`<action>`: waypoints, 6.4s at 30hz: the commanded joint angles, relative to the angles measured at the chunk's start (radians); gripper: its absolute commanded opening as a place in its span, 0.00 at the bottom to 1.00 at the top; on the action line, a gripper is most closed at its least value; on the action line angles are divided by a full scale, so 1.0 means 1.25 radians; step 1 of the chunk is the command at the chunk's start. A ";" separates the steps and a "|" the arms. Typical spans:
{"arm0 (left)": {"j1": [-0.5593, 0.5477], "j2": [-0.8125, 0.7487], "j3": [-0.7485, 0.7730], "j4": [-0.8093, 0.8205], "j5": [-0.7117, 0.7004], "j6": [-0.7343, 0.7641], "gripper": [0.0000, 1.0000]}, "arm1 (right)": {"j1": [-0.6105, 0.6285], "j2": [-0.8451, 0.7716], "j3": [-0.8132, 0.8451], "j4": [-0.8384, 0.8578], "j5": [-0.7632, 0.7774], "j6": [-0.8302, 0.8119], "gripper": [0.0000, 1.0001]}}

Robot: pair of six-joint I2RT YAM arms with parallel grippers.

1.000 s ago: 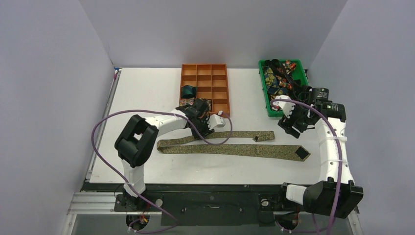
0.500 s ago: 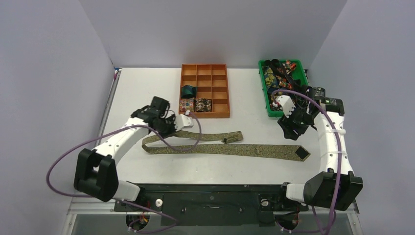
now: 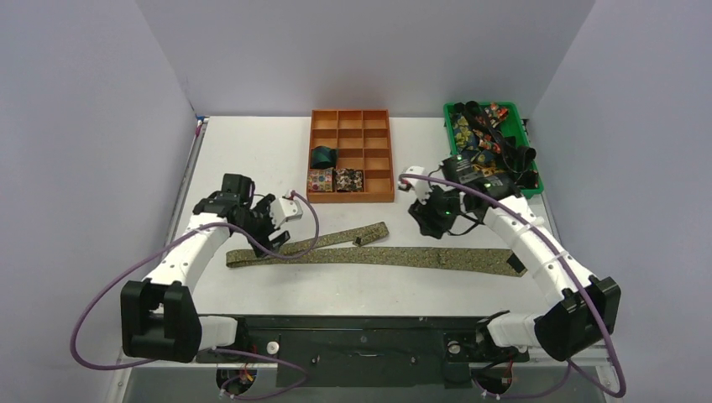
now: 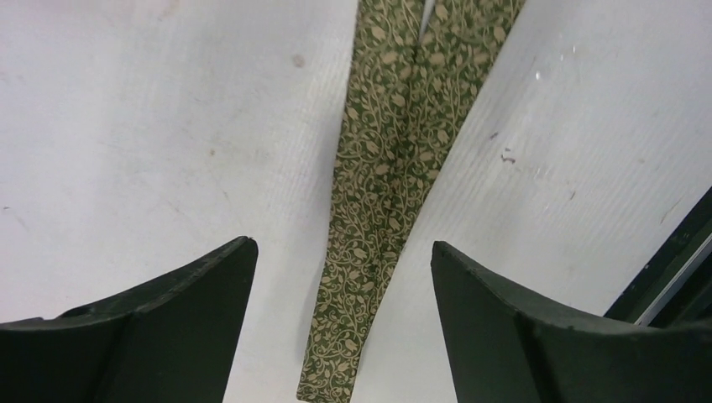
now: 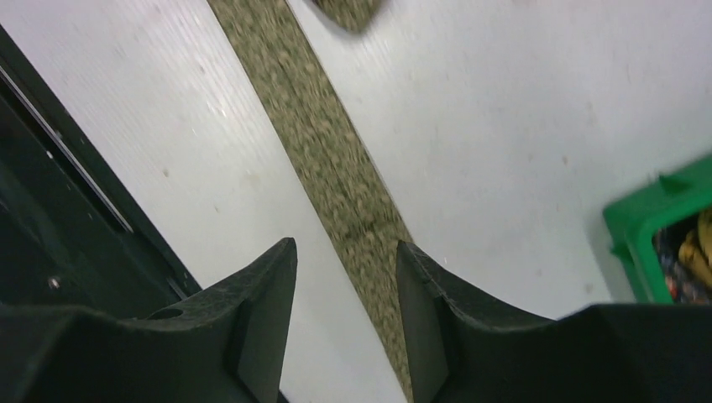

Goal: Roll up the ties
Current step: Flatten out the tie at the center of the board.

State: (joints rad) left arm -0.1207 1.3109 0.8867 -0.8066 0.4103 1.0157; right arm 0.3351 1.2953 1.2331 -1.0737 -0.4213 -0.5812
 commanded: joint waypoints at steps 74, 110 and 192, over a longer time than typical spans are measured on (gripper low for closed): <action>0.062 0.475 0.285 -0.114 0.127 -0.488 0.24 | 0.332 0.353 0.079 0.519 0.141 0.374 0.35; 0.079 0.565 0.296 -0.120 -0.094 -0.383 0.09 | 0.107 0.291 -0.037 0.511 0.066 0.412 0.08; -0.361 0.643 0.574 0.031 -0.010 -0.096 0.16 | -0.229 -0.108 -0.255 0.263 -0.025 0.372 0.22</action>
State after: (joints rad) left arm -0.5606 2.1155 1.5612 -0.6601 0.4141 0.8207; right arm 0.0719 1.2030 0.9077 -0.7223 -0.4606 -0.0834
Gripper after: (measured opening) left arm 0.220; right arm 0.224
